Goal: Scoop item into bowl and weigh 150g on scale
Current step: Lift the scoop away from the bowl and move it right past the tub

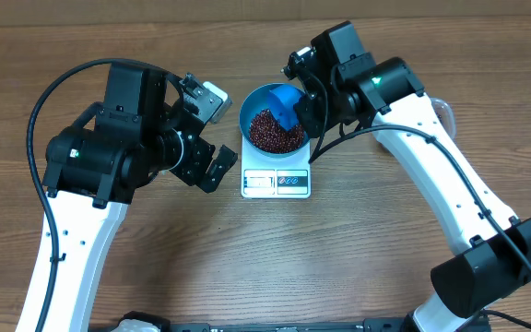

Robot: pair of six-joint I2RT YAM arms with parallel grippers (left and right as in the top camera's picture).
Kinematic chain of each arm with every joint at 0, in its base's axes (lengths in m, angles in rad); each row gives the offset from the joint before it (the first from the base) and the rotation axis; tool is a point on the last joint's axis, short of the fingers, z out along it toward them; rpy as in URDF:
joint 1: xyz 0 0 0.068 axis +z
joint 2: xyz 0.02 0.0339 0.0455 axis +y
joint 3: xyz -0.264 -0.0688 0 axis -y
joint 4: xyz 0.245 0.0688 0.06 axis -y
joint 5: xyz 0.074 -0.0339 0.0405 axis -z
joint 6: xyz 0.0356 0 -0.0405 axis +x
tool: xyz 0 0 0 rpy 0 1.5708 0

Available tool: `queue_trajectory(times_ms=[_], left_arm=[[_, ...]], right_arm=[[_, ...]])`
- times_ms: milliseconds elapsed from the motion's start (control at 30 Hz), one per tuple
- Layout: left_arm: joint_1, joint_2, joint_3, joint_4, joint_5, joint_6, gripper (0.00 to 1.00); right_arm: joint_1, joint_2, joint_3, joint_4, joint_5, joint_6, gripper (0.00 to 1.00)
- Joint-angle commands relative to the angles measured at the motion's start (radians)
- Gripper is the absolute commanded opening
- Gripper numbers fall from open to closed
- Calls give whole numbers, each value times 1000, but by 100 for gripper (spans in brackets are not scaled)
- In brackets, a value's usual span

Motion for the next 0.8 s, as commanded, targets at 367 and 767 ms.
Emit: queue_trajectory(times_ms=[367, 767], left_arm=[[-2, -4, 14, 3, 15, 15, 100], [-2, -4, 14, 3, 15, 15, 99]], right_arm=[[-285, -36, 32, 6, -522, 4, 4], [-421, -36, 32, -10, -563, 1, 4]])
